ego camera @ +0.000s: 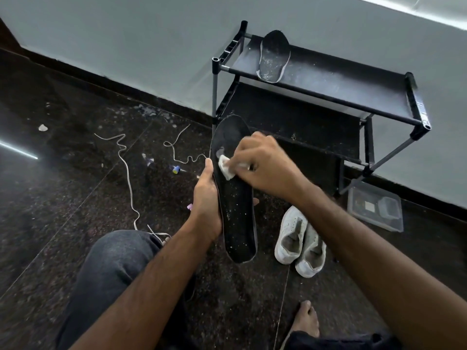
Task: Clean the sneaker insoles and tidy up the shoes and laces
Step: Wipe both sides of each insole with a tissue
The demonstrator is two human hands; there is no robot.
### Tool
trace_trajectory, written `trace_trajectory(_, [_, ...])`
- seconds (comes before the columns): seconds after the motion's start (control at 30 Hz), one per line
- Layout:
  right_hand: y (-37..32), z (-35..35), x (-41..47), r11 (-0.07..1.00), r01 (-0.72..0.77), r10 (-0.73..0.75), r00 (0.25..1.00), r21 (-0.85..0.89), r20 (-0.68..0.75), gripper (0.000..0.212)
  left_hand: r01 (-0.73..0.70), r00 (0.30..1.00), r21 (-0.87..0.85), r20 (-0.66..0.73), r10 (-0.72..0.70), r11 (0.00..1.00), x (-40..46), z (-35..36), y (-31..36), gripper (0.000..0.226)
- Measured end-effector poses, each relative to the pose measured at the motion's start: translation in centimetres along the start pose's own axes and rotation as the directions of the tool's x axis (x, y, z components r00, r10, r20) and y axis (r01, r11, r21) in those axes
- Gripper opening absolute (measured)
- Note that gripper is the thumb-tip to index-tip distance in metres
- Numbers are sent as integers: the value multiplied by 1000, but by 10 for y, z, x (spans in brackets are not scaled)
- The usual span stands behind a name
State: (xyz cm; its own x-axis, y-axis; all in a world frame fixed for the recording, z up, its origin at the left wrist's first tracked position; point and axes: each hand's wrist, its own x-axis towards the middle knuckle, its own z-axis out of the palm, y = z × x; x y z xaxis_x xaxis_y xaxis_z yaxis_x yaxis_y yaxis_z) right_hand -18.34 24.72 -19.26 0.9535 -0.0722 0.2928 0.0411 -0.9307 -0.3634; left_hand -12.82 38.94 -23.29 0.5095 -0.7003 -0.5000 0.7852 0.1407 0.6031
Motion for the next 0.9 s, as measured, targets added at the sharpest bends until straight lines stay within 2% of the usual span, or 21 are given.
trace_trajectory(0.07, [7,1,1,979,98,-87,994,-176,70,10,5,1000,7,-6,-5,1000,0,0,-1,70])
trace_trajectory(0.1, [17,-2,4,956,71,-60,997,-284,47,12,1,1000,8,-12,-1,1000,0,1,-1,70])
trace_trajectory(0.17, [40,-12,10,892,-137,105,990,-430,-97,15,0,1000,6,-21,0,1000,1,0,-2,71])
trace_trajectory(0.23, [56,-26,11,857,-373,285,918,-355,-277,11,-4,1000,15,-20,4,1000,0,0,-2,70])
trace_trajectory(0.3, [49,-29,11,899,-409,335,873,-158,-354,9,-18,1000,24,-17,18,1000,1,-1,-2,69])
trace_trajectory(0.33, [38,-26,12,931,-352,305,893,-92,-332,9,-23,1000,18,-14,24,1000,2,-1,-2,69])
trace_trajectory(0.4, [11,-14,8,984,-174,162,967,-43,-198,10,-25,1000,5,1,25,1000,2,0,-2,69])
trace_trajectory(0.47, [-3,-2,-3,995,13,-13,1000,-104,5,11,-24,1000,13,7,24,1000,2,1,-3,70])
trace_trajectory(0.5, [1,0,-7,984,54,-44,997,-168,60,11,-24,1000,14,7,24,1000,2,1,-3,70])
trace_trajectory(0.57, [25,-3,-5,951,-11,11,1000,-310,-2,13,-26,1000,0,-3,26,1000,2,-1,-3,71])
trace_trajectory(0.63, [45,-14,-4,903,-218,174,974,-371,-147,15,-39,999,-19,-1,39,999,2,-2,-4,71])
trace_trajectory(0.67, [49,-20,-4,888,-312,248,944,-338,-218,14,-47,999,-27,4,47,999,3,-1,-4,71])
trace_trajectory(0.73, [39,-24,-3,905,-379,311,900,-195,-307,9,-62,998,-58,13,62,996,3,-1,-4,70])
trace_trajectory(0.77, [27,-21,-2,928,-355,307,903,-118,-299,9,-68,997,-75,21,70,995,3,0,-4,69])
trace_trajectory(0.83, [3,-11,-6,966,-256,257,951,29,-174,8,-77,996,-79,43,80,994,4,1,-5,68])
trace_trajectory(0.9, [-10,3,-15,987,-154,155,988,42,-21,7,-66,996,-82,57,71,994,2,3,-7,68])
